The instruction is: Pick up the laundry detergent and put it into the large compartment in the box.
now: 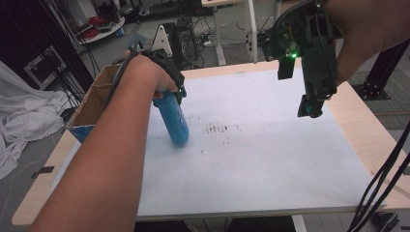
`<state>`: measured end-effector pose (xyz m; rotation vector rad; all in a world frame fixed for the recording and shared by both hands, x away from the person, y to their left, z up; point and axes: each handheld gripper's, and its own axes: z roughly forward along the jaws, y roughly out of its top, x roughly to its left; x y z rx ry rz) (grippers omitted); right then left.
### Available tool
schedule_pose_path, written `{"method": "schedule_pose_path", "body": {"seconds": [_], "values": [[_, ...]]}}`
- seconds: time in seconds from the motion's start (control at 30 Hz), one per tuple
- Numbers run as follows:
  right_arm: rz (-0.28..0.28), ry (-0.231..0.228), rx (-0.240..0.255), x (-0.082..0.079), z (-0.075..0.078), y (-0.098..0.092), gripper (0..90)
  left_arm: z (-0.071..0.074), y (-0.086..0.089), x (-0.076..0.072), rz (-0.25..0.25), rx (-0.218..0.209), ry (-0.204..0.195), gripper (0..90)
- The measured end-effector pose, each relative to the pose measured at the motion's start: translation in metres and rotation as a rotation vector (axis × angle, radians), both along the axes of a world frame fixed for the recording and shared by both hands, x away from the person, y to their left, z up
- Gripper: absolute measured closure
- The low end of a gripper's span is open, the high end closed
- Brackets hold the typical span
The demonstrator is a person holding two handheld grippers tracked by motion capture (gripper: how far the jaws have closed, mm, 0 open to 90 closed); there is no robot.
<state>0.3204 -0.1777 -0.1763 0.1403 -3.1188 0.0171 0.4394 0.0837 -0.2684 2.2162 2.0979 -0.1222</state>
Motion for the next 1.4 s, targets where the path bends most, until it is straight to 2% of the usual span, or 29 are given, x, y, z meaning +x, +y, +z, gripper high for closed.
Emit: {"method": "schedule_pose_path", "body": {"seconds": [0.13, 0.23, 0.47, 0.57, 0.67, 0.7, 0.73, 0.77, 1.03, 1.07, 1.1, 1.13, 1.27, 1.4], "values": [[0.003, -0.004, 0.002, -0.001, 0.002, 0.0, 3.0, 0.018, 0.004, -0.002, -0.04, -0.014, -0.006, 35.4], [0.005, -0.005, 0.003, -0.001, 0.003, 0.001, 3.0, 0.033, 0.004, -0.003, -0.071, -0.007, -0.018, 35.5], [0.013, -0.007, 0.002, -0.001, 0.003, 0.004, 3.0, 0.07, 0.005, -0.009, -0.188, 0.0, -0.025, 35.5], [0.012, -0.009, 0.002, 0.0, 0.004, 0.005, 3.0, 0.084, 0.007, -0.012, -0.221, 0.004, -0.032, 35.5], [0.019, -0.007, 0.003, 0.0, 0.004, 0.006, 3.0, 0.1, 0.012, -0.015, -0.271, 0.013, -0.053, 35.5], [-0.012, -0.002, -0.014, -0.002, 0.005, 0.006, 3.0, 0.104, 0.015, -0.015, -0.288, 0.018, -0.055, 35.5], [0.016, -0.008, 0.003, 0.0, 0.004, 0.007, 3.0, 0.108, 0.017, -0.016, -0.3, 0.023, -0.064, 35.5], [0.014, -0.01, 0.003, 0.0, 0.004, 0.007, 3.0, 0.112, 0.019, -0.017, -0.309, 0.027, -0.07, 35.5], [-0.001, -0.011, 0.007, 0.0, 0.005, 0.006, 3.0, 0.137, 0.043, -0.019, -0.326, 0.048, -0.078, 35.6], [0.001, -0.01, 0.006, 0.001, 0.005, 0.005, 3.0, 0.14, 0.046, -0.019, -0.319, 0.048, -0.081, 35.6], [-0.045, -0.004, -0.019, -0.002, 0.007, 0.005, 3.0, 0.143, 0.05, -0.02, -0.312, 0.048, -0.083, 35.6], [-0.004, -0.012, 0.006, 0.001, 0.005, 0.005, 3.0, 0.147, 0.054, -0.02, -0.307, 0.047, -0.085, 35.6], [-0.014, -0.008, 0.004, 0.002, 0.006, 0.005, 3.0, 0.158, 0.068, -0.024, -0.268, 0.033, -0.105, 35.7], [-0.016, -0.009, 0.003, 0.004, 0.006, 0.007, 3.0, 0.169, 0.084, -0.027, -0.249, 0.032, -0.115, 35.7]]}}
